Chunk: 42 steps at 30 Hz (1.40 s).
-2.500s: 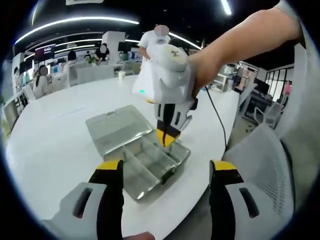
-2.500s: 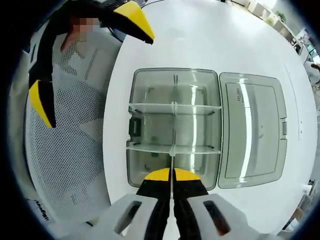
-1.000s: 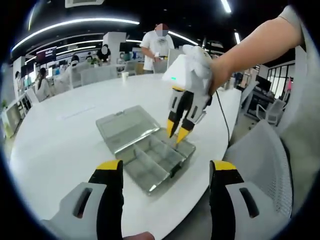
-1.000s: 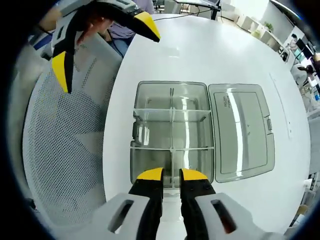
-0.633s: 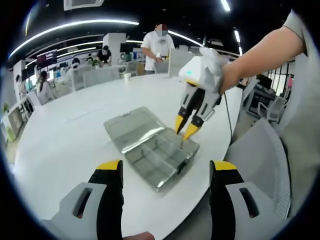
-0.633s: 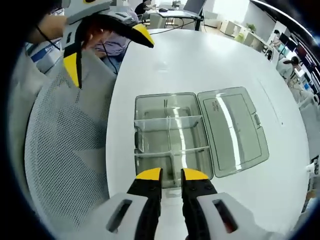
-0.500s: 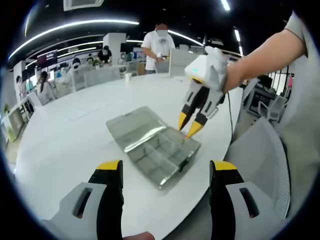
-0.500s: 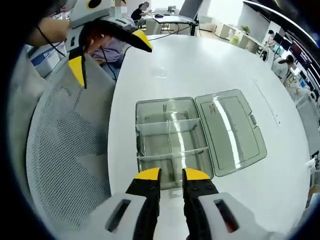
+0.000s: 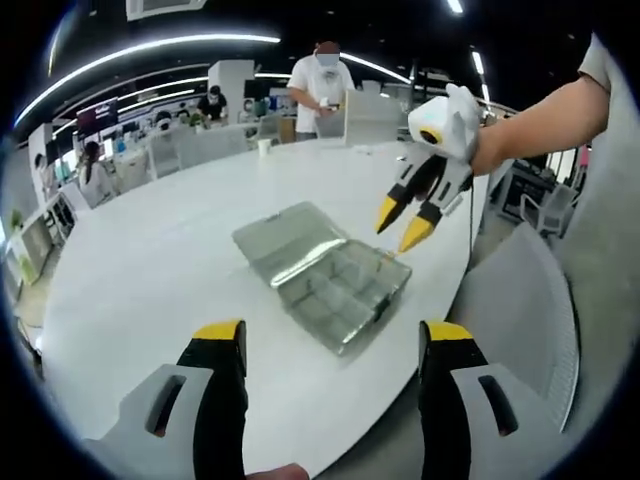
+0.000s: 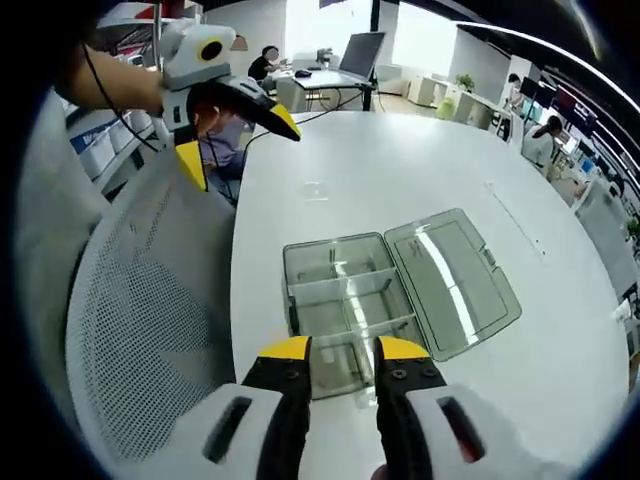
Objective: Insert the divider into the dual guide fixture by aligning both edges with the guide slots and pushing it downward to the bottom, including one-sided entry, uneven engagement, binding, and posture correction.
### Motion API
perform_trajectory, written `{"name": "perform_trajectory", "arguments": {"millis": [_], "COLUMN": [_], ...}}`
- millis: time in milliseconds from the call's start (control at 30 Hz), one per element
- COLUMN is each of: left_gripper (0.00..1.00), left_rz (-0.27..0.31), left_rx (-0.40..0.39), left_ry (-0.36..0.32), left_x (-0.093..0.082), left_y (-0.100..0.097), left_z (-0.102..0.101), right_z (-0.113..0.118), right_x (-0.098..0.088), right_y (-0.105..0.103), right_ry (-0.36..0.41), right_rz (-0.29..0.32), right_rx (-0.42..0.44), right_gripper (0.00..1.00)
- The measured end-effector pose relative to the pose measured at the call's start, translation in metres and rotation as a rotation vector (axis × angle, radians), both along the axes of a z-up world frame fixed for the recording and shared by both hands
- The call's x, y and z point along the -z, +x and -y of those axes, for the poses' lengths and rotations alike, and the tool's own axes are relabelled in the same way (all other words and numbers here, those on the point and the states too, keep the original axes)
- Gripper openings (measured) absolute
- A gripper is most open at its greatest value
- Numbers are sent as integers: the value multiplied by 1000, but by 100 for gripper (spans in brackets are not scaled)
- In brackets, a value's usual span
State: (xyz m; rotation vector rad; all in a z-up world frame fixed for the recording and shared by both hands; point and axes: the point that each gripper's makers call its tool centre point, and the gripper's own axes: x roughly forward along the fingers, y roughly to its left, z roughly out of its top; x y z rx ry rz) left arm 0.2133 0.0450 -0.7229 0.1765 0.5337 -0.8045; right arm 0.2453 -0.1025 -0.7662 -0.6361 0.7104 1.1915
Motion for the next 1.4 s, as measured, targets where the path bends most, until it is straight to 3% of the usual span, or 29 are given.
{"name": "perform_trajectory", "arguments": {"millis": [533, 800, 1400], "left_gripper": [64, 60, 54], "left_rz": [-22, -15, -91], "left_rx": [-10, 34, 36], "left_ry": [69, 145, 250], "left_x": [13, 24, 66], "left_y": [6, 13, 35], "left_z": [-41, -57, -86], "right_z": [-11, -8, -4], "right_x": [-20, -21, -26], "right_y": [-14, -19, -21], "right_ry": [139, 153, 188], "right_rz": [28, 34, 37], "right_rx": [33, 41, 74], "right_gripper": [28, 31, 33]}}
